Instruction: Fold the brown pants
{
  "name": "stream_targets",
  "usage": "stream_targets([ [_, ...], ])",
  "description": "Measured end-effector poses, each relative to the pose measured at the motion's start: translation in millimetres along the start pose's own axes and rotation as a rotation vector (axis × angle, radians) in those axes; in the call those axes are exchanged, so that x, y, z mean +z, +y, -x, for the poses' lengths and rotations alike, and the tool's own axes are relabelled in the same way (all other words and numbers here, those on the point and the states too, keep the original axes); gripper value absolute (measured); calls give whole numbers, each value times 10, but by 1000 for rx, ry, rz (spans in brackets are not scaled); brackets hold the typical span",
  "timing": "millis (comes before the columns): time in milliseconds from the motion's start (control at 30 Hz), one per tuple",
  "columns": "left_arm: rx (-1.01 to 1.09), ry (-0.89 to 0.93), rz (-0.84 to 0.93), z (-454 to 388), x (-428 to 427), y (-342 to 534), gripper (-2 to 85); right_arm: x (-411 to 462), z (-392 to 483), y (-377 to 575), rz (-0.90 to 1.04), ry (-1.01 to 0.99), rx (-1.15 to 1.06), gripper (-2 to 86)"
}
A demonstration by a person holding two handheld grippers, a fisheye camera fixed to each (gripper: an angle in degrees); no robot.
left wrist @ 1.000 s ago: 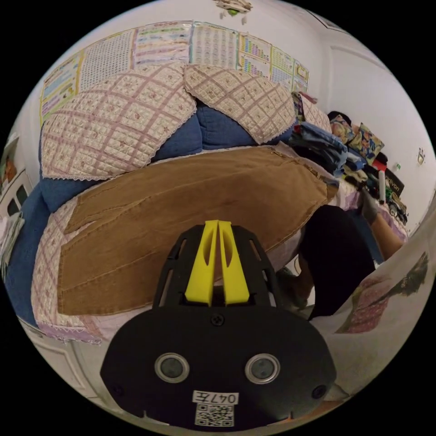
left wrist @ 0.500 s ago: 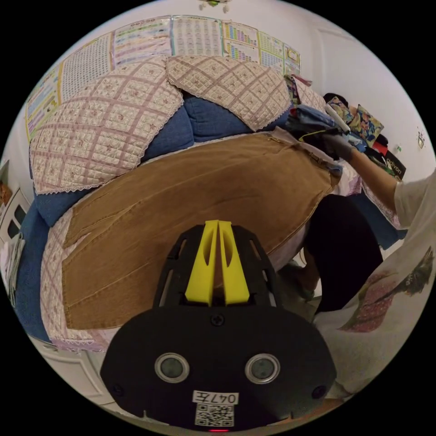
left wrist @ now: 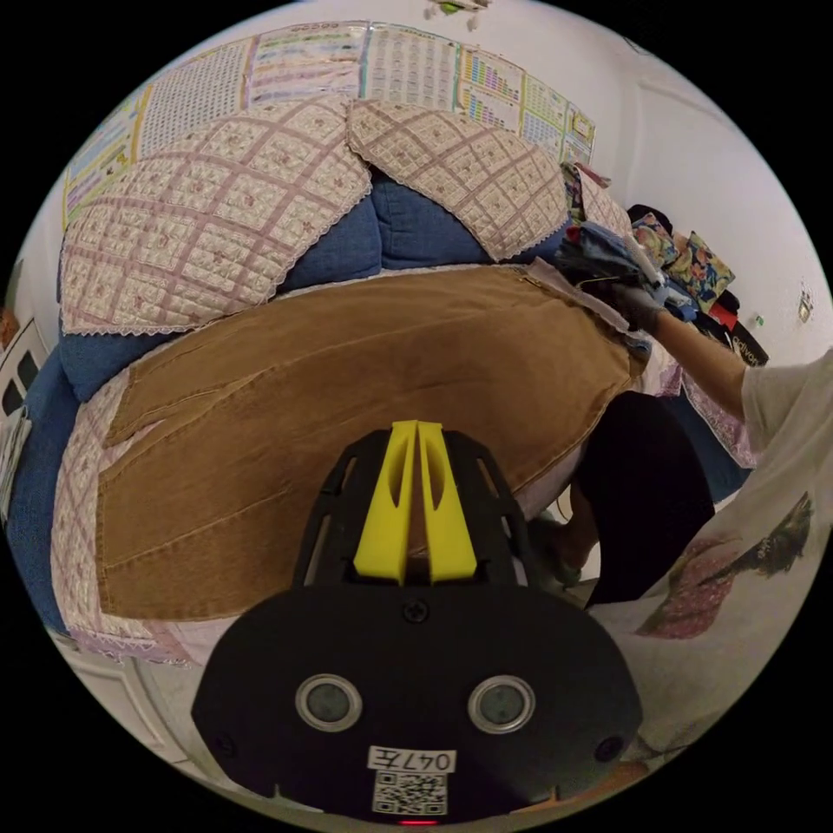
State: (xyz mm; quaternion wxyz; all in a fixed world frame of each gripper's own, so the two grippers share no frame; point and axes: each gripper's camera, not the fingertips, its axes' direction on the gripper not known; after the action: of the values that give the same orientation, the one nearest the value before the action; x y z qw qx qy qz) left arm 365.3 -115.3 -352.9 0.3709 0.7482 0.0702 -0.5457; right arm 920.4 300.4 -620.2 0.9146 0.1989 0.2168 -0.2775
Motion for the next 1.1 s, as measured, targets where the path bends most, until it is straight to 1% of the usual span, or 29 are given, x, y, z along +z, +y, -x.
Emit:
stream_targets([
  [67, -18, 11, -37, 61, -129, 72, -10, -589, 273, 157, -170, -18, -6, -13],
  [133, -35, 26, -73, 118, -249, 138, -10, -945, 572, 332, -246, -70, -53, -12],
  [233, -40, 41, -130, 152, -456, 231, -10, -1360, 1123, 711, -293, -140, -134, -6],
  [300, -16, 32, -182, 91, -667, 298, -10, -1497, 1400, 950, -304, -173, -130, 1],
  [400, 48, -15, -225, -64, -951, 389, -10, -1583, 1754, 1178, -273, -276, -163, 12],
  [433, 68, -29, -229, -106, -1003, 410, -10, -1615, 1862, 1195, -252, -300, -207, 7],
  [500, 151, -78, -231, -283, -1175, 503, -10, -1695, 1973, 1164, -239, -284, -254, -4],
  [533, 166, -90, -229, -323, -1205, 530, -10, -1766, 2005, 1117, -253, -285, -259, -9],
  [667, 207, -169, -167, -517, -1252, 741, -10, -1953, 2056, 876, -301, -420, -226, -12],
  [733, 197, -202, -147, -556, -1212, 849, -10, -1957, 2146, 782, -290, -432, -233, -13],
  [833, 175, -155, -114, -535, -1142, 1006, -10, -1927, 2366, 661, -243, -411, -263, -12],
  [933, 150, -169, -101, -459, -1155, 1106, -10, -1921, 2588, 586, -208, -440, -304, -12],
  [1033, 98, -130, -117, -265, -1225, 1157, -10, -1907, 2790, 508, -150, -396, -370, -12],
  [1100, 41, -88, -124, -64, -1269, 1212, -10, -1907, 2846, 427, -102, -404, -384, -12],
])
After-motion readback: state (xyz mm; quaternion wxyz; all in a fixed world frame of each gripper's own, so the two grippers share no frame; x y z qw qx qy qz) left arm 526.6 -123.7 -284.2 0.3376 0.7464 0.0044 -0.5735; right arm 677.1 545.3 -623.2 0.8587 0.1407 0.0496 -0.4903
